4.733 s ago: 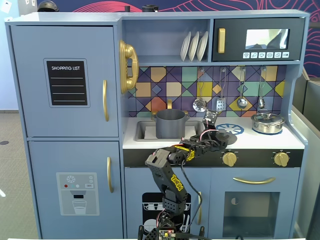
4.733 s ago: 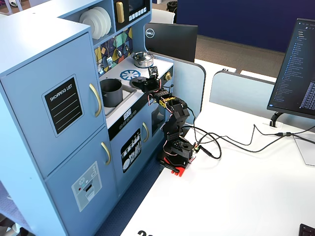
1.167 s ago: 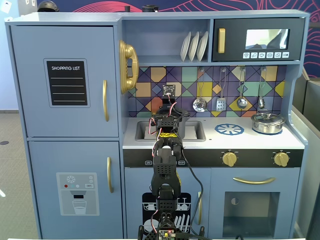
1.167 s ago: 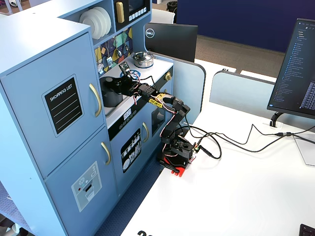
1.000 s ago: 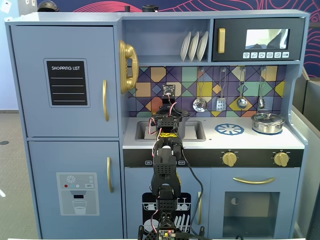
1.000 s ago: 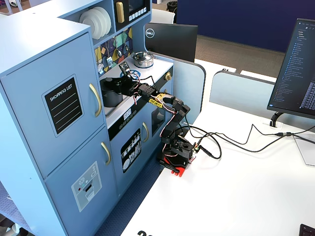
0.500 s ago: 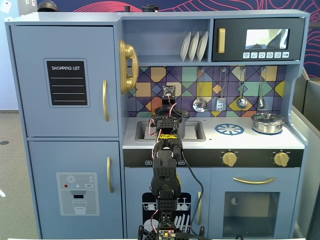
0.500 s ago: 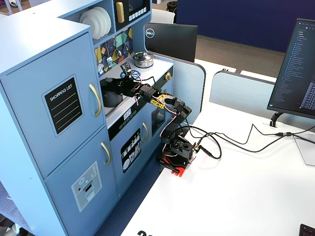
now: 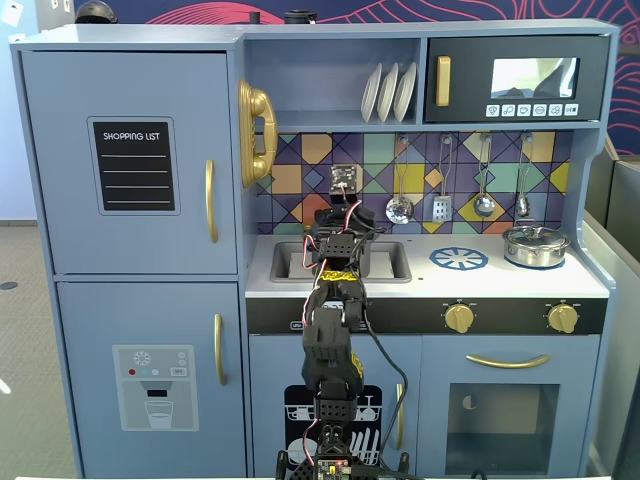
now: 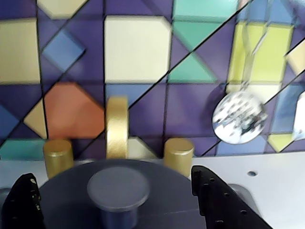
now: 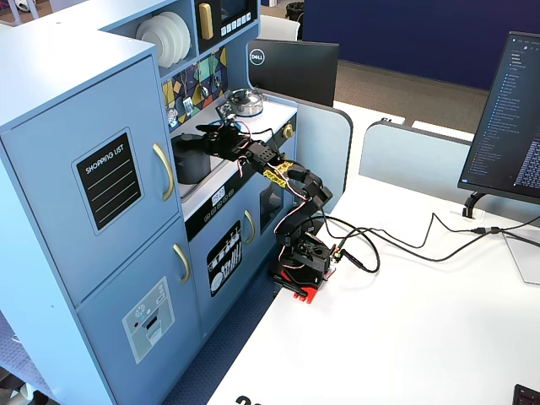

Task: Pick up the lid from the counter and put it on the gray recipient

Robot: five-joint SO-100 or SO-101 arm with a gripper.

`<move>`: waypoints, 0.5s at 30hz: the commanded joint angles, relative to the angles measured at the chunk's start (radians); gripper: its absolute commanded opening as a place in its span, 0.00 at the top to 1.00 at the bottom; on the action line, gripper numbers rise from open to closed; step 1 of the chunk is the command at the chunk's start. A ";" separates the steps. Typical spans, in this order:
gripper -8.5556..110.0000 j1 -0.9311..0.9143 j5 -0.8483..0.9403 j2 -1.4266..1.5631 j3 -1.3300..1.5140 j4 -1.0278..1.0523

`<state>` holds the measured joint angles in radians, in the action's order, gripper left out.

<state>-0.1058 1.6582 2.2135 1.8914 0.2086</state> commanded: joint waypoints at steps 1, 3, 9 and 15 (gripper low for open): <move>0.69 0.046 -0.020 0.189 -0.014 0.150; 0.74 0.072 -0.009 0.305 0.012 0.302; 0.93 0.141 0.118 0.640 0.107 0.853; 0.93 0.106 0.034 0.830 0.407 0.965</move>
<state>0.0245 1.7303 2.9575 2.1875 1.1367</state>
